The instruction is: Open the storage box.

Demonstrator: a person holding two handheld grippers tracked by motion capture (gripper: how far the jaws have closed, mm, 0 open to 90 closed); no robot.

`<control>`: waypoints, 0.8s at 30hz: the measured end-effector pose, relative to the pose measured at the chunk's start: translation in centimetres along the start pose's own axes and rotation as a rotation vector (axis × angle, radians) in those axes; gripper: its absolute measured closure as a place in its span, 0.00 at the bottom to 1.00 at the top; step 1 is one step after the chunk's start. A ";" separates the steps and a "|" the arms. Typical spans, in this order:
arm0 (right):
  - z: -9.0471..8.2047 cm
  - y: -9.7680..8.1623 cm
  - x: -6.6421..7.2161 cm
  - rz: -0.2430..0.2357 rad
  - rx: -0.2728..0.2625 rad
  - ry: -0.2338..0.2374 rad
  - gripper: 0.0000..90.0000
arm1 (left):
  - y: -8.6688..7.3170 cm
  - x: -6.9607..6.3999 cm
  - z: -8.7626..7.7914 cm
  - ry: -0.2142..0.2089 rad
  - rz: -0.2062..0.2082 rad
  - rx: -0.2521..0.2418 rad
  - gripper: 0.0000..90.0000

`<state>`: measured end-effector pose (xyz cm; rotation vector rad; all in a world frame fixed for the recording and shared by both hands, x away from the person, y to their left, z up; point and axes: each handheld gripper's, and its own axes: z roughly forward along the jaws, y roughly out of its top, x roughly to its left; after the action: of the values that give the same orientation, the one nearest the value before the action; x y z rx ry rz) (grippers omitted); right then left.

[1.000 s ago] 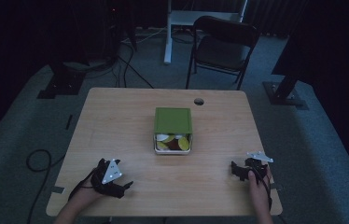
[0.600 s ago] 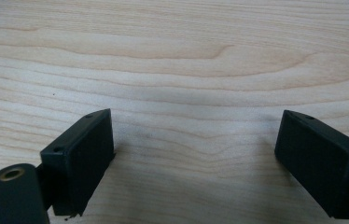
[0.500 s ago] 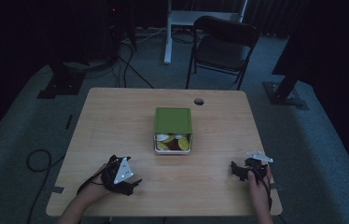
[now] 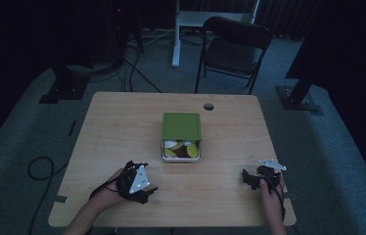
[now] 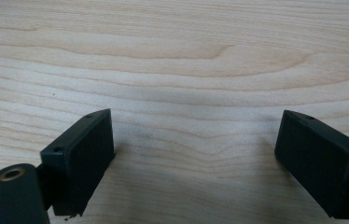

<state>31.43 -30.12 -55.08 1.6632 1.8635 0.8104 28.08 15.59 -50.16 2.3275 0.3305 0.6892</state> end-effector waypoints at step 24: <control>0.0 0.0 0.0 0.001 0.000 0.001 0.12 | 3.7 -0.7 2.5 -0.026 0.145 -0.013 0.21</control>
<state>31.42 -30.13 -55.07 1.6644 1.8634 0.8120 29.04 11.25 -49.49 2.3623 0.1464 0.7276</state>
